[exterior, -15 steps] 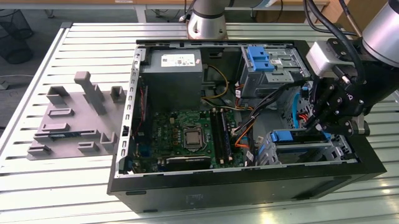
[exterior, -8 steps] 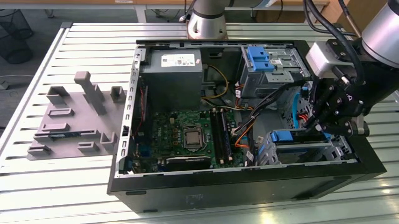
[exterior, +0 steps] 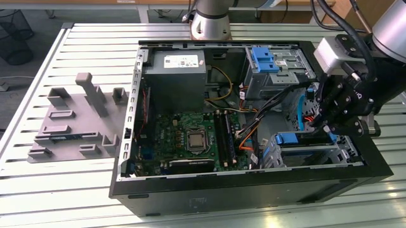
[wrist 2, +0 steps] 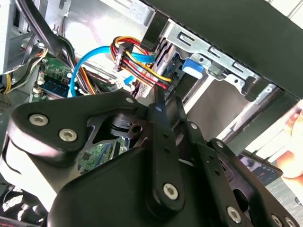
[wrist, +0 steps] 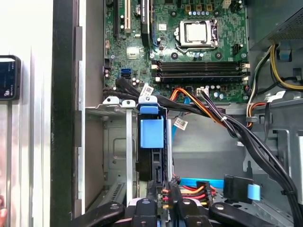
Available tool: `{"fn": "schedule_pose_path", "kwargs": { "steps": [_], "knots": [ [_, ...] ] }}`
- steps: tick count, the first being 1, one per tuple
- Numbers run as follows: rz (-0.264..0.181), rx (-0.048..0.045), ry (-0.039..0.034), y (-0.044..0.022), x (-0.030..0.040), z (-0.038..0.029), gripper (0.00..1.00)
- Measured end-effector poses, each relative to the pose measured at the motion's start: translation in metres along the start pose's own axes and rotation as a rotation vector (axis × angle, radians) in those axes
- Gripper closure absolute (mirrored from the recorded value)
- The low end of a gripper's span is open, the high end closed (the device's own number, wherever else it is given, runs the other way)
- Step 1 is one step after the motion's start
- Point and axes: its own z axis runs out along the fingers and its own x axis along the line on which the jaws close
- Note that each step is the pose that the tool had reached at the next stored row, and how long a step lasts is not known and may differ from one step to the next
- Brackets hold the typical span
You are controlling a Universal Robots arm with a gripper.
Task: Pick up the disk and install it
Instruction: 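Insert the first disk wire, then insert the second disk wire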
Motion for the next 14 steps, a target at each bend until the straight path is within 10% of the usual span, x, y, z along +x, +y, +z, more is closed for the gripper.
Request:
{"fn": "schedule_pose_path", "kwargs": {
  "steps": [14],
  "knots": [
    [0.000, -0.0021, 0.0001, 0.0001, 0.0000, -0.0026, 0.89]
  ]
}}
